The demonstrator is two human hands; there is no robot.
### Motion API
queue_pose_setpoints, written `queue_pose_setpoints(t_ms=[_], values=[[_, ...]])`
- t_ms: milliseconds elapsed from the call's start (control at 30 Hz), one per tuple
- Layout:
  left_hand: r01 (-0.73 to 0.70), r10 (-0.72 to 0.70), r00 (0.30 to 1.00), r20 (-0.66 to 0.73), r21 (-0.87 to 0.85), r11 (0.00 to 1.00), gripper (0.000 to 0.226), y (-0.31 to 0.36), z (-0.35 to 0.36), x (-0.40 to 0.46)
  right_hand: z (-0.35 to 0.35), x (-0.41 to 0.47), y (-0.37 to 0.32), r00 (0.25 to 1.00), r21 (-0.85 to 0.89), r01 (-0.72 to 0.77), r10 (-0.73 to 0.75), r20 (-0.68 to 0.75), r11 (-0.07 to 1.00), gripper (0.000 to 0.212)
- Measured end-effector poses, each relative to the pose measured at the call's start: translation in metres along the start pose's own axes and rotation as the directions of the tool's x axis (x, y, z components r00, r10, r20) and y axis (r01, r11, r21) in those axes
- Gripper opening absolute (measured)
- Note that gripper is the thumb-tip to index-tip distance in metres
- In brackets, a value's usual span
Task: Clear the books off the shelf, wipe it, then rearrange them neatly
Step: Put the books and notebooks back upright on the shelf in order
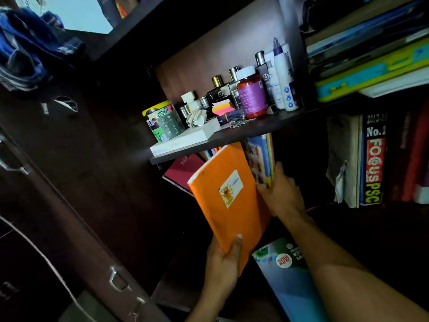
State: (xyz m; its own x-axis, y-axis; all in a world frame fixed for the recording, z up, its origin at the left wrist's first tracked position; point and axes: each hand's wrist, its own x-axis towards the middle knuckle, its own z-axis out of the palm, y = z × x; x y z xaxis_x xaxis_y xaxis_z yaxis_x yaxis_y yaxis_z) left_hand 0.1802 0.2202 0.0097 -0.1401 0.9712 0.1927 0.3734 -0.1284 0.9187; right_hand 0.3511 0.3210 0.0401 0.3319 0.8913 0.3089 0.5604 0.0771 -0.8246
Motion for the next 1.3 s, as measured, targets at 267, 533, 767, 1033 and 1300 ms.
queue_pose_setpoints(t_ms=[267,533,767,1033,1300], values=[[-0.104,0.146,0.960,-0.237,0.182,0.978,0.048,-0.009,0.022,0.015,-0.006,-0.005,-0.006,0.997,-0.062,0.021,-0.026,-0.079,0.998,0.058],[-0.257,0.275,0.960,-0.046,0.243,0.935,0.057,0.012,0.047,0.047,0.000,-0.009,-0.012,0.998,-0.057,0.060,-0.061,-0.015,0.997,0.064],[-0.312,0.331,0.932,-0.147,0.137,0.940,0.038,0.000,0.050,0.066,0.004,-0.008,-0.010,0.979,-0.005,0.182,-0.180,0.093,0.983,0.046],[-0.221,0.302,0.942,-0.149,0.405,0.887,0.016,-0.008,0.039,0.088,0.010,-0.004,0.001,0.945,0.202,0.237,-0.273,0.177,0.950,0.045],[-0.423,0.436,0.900,-0.014,0.218,0.880,0.022,-0.016,0.041,0.078,0.013,0.005,0.005,0.937,0.176,0.308,-0.330,0.116,0.935,0.047]])
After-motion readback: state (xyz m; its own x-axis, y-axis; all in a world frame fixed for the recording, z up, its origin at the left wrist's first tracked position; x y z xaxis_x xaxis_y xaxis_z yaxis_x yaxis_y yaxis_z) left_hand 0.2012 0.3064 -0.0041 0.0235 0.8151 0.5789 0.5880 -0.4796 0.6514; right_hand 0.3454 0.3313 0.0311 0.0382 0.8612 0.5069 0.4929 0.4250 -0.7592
